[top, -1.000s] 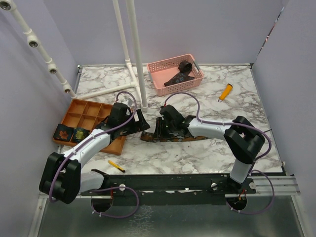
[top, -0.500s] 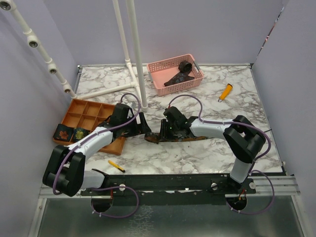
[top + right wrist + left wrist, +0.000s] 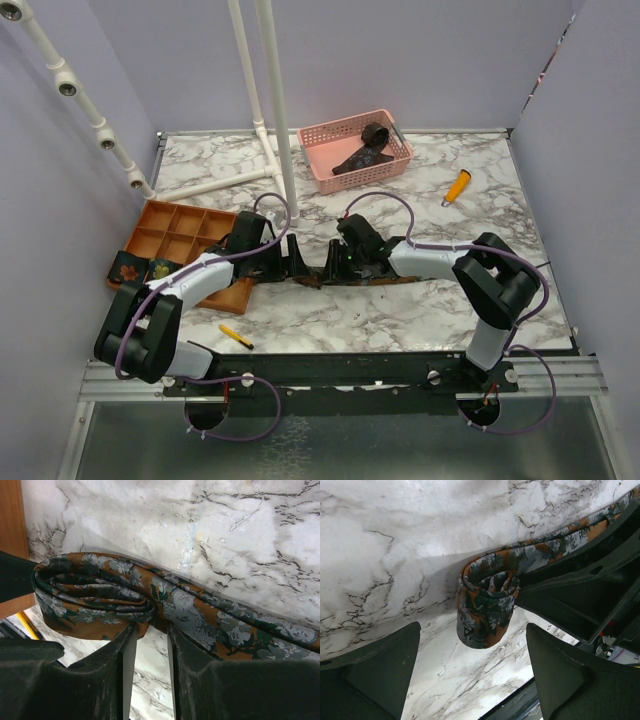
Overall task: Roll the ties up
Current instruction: Roll the tie at the center of the board.
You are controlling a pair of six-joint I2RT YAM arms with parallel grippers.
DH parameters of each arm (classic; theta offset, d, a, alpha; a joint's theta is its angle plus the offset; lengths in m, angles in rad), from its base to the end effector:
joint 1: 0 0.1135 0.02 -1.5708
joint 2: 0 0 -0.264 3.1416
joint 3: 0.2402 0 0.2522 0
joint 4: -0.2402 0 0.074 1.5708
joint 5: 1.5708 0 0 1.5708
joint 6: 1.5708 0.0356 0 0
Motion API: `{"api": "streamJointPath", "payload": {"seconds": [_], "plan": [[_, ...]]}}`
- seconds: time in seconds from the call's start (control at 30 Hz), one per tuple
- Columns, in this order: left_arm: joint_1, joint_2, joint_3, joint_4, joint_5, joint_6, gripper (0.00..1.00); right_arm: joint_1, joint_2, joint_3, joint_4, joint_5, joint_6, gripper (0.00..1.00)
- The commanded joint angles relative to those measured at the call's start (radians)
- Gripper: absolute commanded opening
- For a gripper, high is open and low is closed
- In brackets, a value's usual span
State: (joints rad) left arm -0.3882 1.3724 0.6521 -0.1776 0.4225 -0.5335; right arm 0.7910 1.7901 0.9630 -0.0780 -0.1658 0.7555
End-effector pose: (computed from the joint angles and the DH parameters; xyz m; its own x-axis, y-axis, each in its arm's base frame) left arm 0.2333 -0.1112 0.1726 -0.9191 -0.1252 -0.3736 0.1328 0.7941 -0.5931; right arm 0.2453 0.2564 0.1457 -0.9325 0.0187 -0.3606 -0.1835 0.8355 0.5180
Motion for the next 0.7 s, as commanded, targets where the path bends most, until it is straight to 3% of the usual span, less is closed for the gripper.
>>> {"api": "streamJointPath", "payload": {"seconds": [0.0, 0.33, 0.67], "plan": [[0.003, 0.026, 0.025, 0.023, 0.063, 0.047, 0.84, -0.021, 0.034, -0.053, -0.032, 0.024, -0.034, 0.33], [0.003, 0.139, 0.081, 0.024, 0.093, 0.105, 0.68, -0.026, 0.036, -0.076, -0.002, -0.001, -0.041, 0.32], [-0.003, 0.147, 0.105, 0.047, 0.106, 0.105, 0.31, -0.025, 0.017, -0.079, 0.0, -0.011, -0.041, 0.32]]}}
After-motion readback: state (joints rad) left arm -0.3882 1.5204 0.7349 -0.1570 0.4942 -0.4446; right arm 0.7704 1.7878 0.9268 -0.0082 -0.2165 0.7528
